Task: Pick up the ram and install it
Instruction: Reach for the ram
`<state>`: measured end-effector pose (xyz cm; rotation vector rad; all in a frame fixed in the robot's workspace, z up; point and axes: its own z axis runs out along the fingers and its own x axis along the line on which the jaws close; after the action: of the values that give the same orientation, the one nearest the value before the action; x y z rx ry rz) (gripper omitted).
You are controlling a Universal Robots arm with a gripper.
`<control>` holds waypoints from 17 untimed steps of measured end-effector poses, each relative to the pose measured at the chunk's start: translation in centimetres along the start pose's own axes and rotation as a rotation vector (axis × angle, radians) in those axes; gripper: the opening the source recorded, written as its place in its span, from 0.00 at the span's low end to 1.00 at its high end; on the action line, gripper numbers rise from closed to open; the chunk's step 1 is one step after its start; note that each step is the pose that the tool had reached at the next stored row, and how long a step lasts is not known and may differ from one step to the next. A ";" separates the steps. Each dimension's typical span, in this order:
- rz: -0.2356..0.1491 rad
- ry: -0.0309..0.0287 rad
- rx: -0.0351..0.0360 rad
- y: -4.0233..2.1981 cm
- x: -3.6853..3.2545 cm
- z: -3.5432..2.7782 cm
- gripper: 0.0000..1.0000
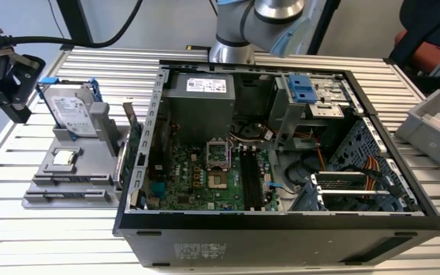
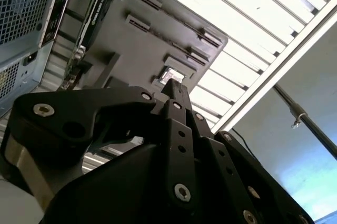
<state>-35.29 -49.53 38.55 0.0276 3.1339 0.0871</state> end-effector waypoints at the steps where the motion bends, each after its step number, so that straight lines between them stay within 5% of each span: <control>1: 0.001 -0.0001 0.0000 -0.18 0.00 -0.01 0.00; 17: 0.004 -0.0003 0.0004 -0.42 0.00 0.01 0.00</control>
<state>-35.30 -49.96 38.51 0.0341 3.1336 0.0865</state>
